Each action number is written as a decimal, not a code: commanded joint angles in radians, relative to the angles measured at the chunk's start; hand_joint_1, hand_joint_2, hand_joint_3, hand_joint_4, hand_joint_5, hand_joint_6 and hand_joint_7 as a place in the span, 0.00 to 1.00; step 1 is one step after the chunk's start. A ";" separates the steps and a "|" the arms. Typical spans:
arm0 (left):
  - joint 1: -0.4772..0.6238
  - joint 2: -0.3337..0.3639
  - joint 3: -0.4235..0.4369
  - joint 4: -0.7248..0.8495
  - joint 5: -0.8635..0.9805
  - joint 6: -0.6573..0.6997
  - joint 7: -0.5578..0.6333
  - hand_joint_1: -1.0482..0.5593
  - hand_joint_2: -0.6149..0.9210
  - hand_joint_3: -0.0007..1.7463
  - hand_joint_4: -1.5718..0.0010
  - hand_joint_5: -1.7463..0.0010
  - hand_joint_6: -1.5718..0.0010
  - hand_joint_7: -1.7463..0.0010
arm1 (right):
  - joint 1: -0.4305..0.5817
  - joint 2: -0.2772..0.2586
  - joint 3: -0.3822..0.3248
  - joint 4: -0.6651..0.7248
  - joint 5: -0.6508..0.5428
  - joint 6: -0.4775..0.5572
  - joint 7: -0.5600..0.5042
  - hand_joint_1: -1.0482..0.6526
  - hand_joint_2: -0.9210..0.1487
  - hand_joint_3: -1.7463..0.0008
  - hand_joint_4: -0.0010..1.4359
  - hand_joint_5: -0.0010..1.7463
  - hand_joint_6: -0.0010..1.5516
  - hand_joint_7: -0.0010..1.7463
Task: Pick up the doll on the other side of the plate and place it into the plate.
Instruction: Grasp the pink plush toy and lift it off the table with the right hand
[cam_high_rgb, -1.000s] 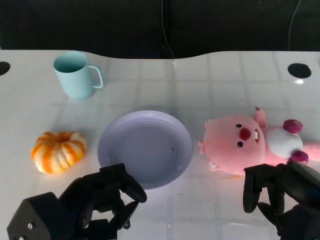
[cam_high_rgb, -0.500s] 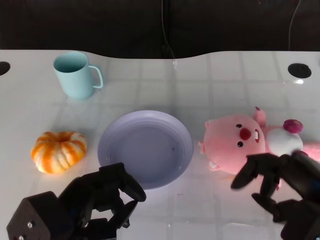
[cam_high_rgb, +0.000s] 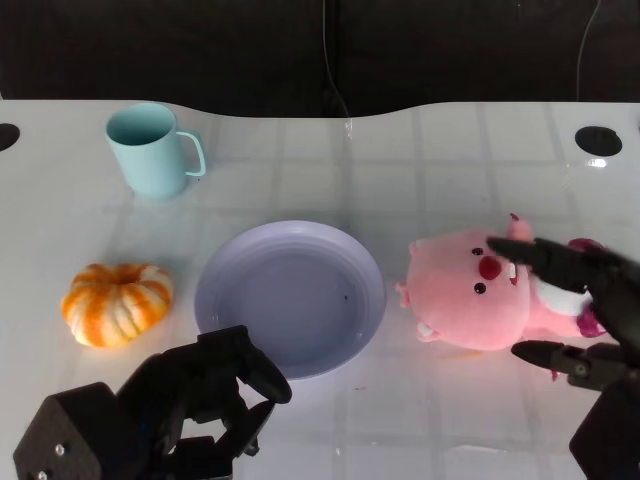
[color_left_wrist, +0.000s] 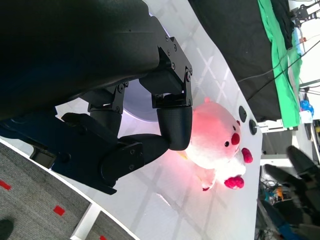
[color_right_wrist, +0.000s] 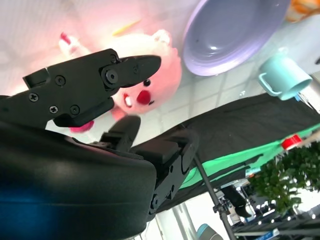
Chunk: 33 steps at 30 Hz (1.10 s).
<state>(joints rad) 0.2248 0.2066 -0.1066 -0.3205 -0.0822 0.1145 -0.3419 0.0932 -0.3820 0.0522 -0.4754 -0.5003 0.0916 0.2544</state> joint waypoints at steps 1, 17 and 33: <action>-0.002 0.017 0.007 0.008 0.009 -0.012 -0.001 0.50 0.86 0.50 0.59 0.00 0.60 0.20 | -0.016 -0.040 -0.018 -0.055 -0.040 0.078 0.054 0.29 0.02 0.99 0.00 0.26 0.09 0.00; 0.005 0.017 0.006 -0.004 0.007 -0.007 0.002 0.49 0.86 0.50 0.60 0.00 0.60 0.20 | -0.212 -0.145 0.158 0.085 -0.427 0.218 0.253 0.19 0.07 1.00 0.01 0.21 0.09 0.02; 0.017 0.017 0.005 -0.017 0.005 -0.013 0.003 0.49 0.86 0.50 0.59 0.00 0.59 0.21 | -0.464 -0.041 0.337 0.654 -0.457 0.190 0.155 0.17 0.01 0.99 0.03 0.18 0.11 0.01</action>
<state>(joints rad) 0.2387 0.2117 -0.1090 -0.3310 -0.0814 0.1077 -0.3419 -0.3569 -0.4268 0.3756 0.1268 -0.9645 0.2857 0.4150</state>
